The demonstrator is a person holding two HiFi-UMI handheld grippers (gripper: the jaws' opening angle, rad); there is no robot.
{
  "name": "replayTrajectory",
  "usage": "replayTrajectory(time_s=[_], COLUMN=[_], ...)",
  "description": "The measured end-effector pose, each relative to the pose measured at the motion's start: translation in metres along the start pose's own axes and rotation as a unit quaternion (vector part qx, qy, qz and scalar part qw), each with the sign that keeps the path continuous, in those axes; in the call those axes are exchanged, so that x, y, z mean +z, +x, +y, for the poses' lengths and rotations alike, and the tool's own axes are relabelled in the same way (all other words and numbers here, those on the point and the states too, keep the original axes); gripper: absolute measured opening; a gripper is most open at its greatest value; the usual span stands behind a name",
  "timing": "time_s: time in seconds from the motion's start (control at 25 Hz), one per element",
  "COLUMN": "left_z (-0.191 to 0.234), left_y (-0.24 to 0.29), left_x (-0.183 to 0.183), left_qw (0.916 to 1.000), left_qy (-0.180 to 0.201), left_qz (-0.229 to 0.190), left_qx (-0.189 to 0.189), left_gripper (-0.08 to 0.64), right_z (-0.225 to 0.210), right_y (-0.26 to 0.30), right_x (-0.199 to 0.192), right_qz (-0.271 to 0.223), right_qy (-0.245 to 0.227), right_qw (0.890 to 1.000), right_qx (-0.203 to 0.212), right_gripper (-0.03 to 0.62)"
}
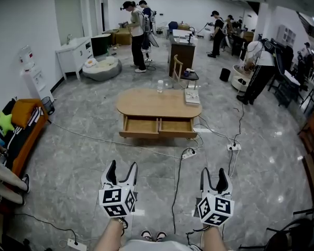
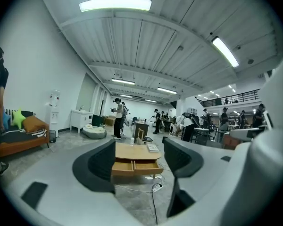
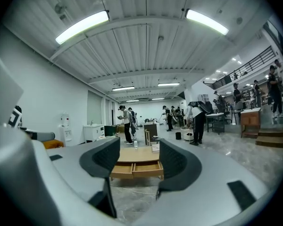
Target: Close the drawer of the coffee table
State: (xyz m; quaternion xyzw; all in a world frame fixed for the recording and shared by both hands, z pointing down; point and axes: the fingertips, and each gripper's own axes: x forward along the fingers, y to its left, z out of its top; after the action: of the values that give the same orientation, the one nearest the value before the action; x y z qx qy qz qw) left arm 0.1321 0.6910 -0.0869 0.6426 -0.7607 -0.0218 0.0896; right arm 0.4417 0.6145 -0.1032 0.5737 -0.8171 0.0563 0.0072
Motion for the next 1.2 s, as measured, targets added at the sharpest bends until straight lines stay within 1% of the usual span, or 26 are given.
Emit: replayTrajectory(time_s=[0.12,0.32,0.4,0.48,0.6,0.72,0.96,1.08,1.2], left_z=[0.003,0.005,0.006,0.011,0.018,0.022,0.022,0.023,0.025], left_y=[0.0,-0.002,-0.002,-0.003,-0.004,-0.006,-0.006,-0.006,-0.002], left_x=[-0.002,-0.005,-0.004,-0.002,0.0,0.003,0.006,0.007,0.007], left_qw=[1.0,0.9999,0.9999,0.9996,0.9991,0.9989,0.9988,0.999,0.9992], left_qy=[0.003,0.001,0.004,0.007,0.008,0.01,0.013,0.015,0.015], left_qz=[0.005,0.009,0.005,-0.006,-0.015,-0.019,-0.027,-0.03,-0.029], left_qx=[0.005,0.011,0.016,0.027,0.038,0.043,0.037,0.031,0.024], left_gripper=[0.33,0.366,0.38,0.39,0.424,0.455,0.509,0.531,0.557], right_z=[0.0,-0.006,-0.009,-0.01,-0.011,-0.012,-0.016,-0.013,-0.011], right_y=[0.003,0.004,0.005,0.006,0.006,0.004,0.005,0.006,0.008], right_x=[-0.001,0.0,0.0,-0.002,-0.004,-0.003,-0.004,-0.004,-0.004], right_qz=[0.004,0.003,0.003,0.005,0.004,-0.001,-0.003,-0.001,0.0], right_qy=[-0.001,-0.003,-0.003,-0.004,-0.009,-0.014,-0.015,-0.018,-0.021], right_qw=[1.0,1.0,1.0,1.0,1.0,1.0,1.0,1.0,1.0], right_qx=[0.002,-0.001,-0.004,-0.005,-0.01,-0.017,-0.019,-0.021,-0.023], right_gripper=[0.318,0.402,0.427,0.434,0.451,0.491,0.546,0.588,0.588])
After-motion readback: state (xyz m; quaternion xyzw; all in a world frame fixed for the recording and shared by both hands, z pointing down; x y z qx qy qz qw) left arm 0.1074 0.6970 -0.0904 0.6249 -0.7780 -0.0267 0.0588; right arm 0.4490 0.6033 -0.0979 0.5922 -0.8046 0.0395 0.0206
